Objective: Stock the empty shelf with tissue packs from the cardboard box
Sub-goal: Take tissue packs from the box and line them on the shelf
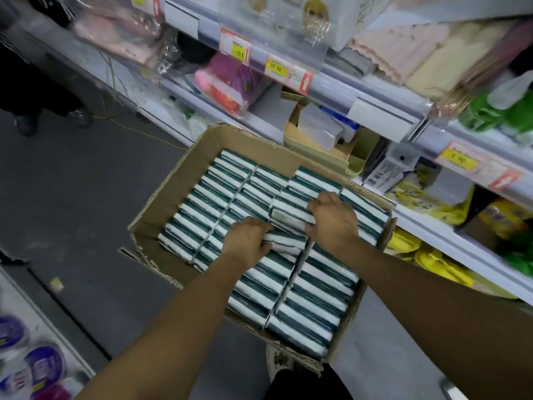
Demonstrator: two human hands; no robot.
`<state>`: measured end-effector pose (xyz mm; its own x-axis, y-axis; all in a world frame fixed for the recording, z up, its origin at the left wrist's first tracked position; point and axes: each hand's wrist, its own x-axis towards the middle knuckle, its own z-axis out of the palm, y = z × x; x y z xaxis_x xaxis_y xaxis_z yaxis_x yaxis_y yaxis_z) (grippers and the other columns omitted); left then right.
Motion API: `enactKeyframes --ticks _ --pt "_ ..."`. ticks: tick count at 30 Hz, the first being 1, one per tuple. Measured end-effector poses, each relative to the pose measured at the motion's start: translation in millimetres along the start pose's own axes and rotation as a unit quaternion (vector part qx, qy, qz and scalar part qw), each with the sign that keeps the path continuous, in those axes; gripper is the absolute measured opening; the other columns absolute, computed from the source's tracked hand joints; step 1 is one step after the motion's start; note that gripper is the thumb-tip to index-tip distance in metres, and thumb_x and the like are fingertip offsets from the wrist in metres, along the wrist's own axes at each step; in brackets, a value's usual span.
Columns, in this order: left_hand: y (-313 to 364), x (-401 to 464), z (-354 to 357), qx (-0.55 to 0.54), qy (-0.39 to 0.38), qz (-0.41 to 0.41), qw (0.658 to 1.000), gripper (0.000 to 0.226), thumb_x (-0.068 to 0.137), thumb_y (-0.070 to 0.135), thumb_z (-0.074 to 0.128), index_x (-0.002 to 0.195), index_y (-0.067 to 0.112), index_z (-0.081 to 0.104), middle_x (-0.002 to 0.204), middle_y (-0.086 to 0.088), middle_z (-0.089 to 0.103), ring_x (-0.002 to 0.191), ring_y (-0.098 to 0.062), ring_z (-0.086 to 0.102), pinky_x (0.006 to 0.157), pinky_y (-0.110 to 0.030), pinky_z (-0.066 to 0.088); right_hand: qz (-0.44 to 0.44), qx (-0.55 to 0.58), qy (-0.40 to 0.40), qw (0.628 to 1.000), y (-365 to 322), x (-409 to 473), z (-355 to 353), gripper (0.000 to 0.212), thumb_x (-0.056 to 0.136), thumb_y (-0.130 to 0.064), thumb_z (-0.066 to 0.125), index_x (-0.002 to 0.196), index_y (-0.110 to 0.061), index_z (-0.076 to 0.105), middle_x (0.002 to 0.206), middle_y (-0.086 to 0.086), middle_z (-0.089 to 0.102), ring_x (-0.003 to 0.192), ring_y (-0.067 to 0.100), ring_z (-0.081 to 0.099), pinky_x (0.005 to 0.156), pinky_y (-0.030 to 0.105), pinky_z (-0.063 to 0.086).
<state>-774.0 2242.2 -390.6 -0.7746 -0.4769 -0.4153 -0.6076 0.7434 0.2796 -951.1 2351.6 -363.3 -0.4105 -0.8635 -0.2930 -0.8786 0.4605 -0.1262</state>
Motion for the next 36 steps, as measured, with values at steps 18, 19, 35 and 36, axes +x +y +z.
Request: enactKeyframes --ticks 18,19,35,36 --pt "133 -121 -161 -0.562 0.052 -0.022 0.825 0.026 0.104 0.022 0.044 0.112 0.021 0.069 0.073 -0.036 0.066 0.071 -0.041 0.07 0.077 -0.042 0.06 -0.037 0.231 0.343 0.91 36 -191 -144 0.035 0.083 -0.011 0.071 0.111 -0.022 0.053 0.122 -0.008 0.05 0.078 0.017 0.057 0.053 0.041 0.052" --pt "144 -125 -169 -0.577 0.043 -0.022 0.815 0.028 0.103 0.025 0.043 0.112 0.018 0.068 0.073 -0.035 0.067 0.072 -0.04 0.071 0.08 -0.045 0.06 -0.048 0.214 0.358 0.908 40 -199 -151 0.039 0.08 -0.007 0.072 0.111 -0.022 0.053 0.127 -0.008 0.048 0.083 0.021 0.059 0.052 0.042 0.053" --pt "399 -154 -194 -0.62 0.119 0.127 0.765 0.023 0.085 0.024 0.074 0.106 0.024 0.062 0.091 -0.005 0.075 0.064 -0.022 0.072 0.065 -0.034 0.06 0.163 0.686 0.344 0.62 153 -358 -234 0.073 0.066 -0.046 0.076 0.128 -0.014 0.053 0.116 -0.004 0.064 0.098 0.004 0.063 0.075 0.024 0.055" --pt "419 -154 -191 -0.614 0.125 0.146 0.765 0.024 0.086 0.023 0.074 0.106 0.024 0.062 0.092 -0.005 0.074 0.064 -0.021 0.072 0.065 -0.033 0.06 0.176 0.706 0.329 0.602 165 -365 -237 0.06 0.068 -0.047 0.074 0.116 -0.013 0.062 0.108 -0.002 0.069 0.095 0.007 0.065 0.079 0.033 0.057"
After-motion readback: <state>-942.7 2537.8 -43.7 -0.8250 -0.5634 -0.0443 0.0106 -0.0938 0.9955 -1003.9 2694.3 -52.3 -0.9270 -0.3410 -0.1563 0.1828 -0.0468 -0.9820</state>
